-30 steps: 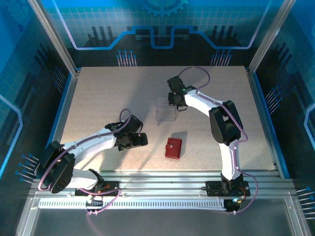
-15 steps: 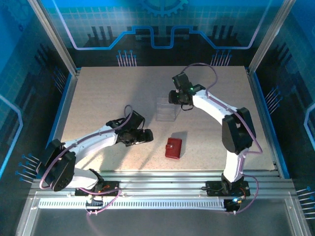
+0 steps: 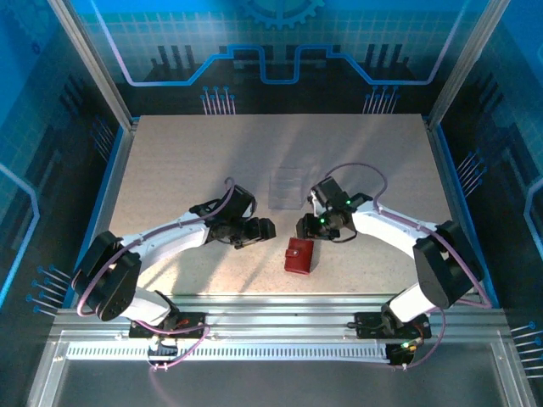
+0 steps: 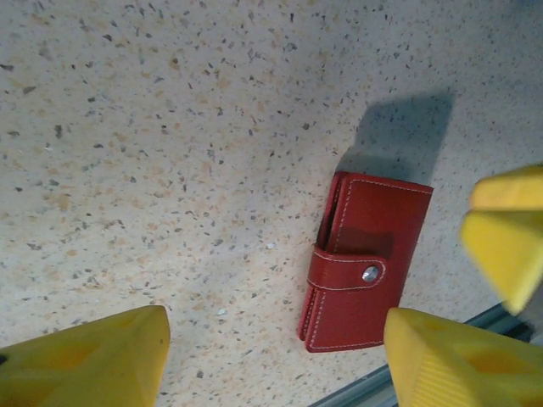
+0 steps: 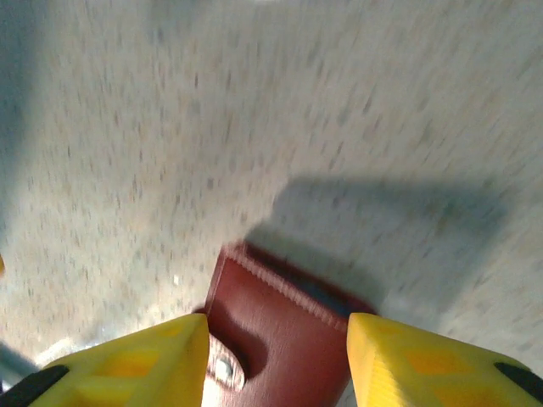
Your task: Take the credit cards out of the card holder
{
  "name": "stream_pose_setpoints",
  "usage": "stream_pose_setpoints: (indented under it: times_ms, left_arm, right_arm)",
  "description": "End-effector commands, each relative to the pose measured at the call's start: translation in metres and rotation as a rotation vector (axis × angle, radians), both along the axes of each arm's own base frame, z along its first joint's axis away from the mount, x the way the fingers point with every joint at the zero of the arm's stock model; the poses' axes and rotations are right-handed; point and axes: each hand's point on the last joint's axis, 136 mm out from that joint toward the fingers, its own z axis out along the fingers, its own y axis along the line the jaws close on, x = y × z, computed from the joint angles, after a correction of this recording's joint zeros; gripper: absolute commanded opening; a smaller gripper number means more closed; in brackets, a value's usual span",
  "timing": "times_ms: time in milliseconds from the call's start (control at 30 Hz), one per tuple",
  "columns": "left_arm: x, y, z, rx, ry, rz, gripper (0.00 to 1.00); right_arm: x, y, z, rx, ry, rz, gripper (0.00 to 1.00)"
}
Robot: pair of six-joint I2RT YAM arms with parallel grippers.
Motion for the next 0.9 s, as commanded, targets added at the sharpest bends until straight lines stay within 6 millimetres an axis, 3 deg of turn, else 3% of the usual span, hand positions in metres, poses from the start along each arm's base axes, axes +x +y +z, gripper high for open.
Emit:
stream_pose_setpoints:
  times_ms: [0, 167, 300, 500, 867]
  left_arm:
    - [-0.004, -0.016, 0.003, -0.056, 0.025, -0.022, 0.65]
    - [-0.017, -0.035, 0.0, 0.066, 0.01, -0.097, 0.61]
    - [-0.019, -0.052, 0.003, 0.192, -0.015, -0.157, 0.56]
    - [-0.017, -0.075, 0.001, 0.236, -0.002, -0.197, 0.45]
    - [-0.023, -0.082, -0.032, 0.353, 0.076, -0.254, 0.37]
  right_arm:
    - [-0.015, 0.008, -0.004, 0.061, 0.027, -0.006, 0.44]
    - [-0.022, -0.004, -0.006, 0.038, 0.011, -0.039, 0.38]
    - [-0.027, -0.01, -0.007, 0.063, 0.026, -0.057, 0.33]
    - [-0.032, -0.018, -0.015, 0.134, 0.057, -0.11, 0.23]
    - [-0.027, -0.028, -0.015, 0.307, 0.113, -0.179, 0.26]
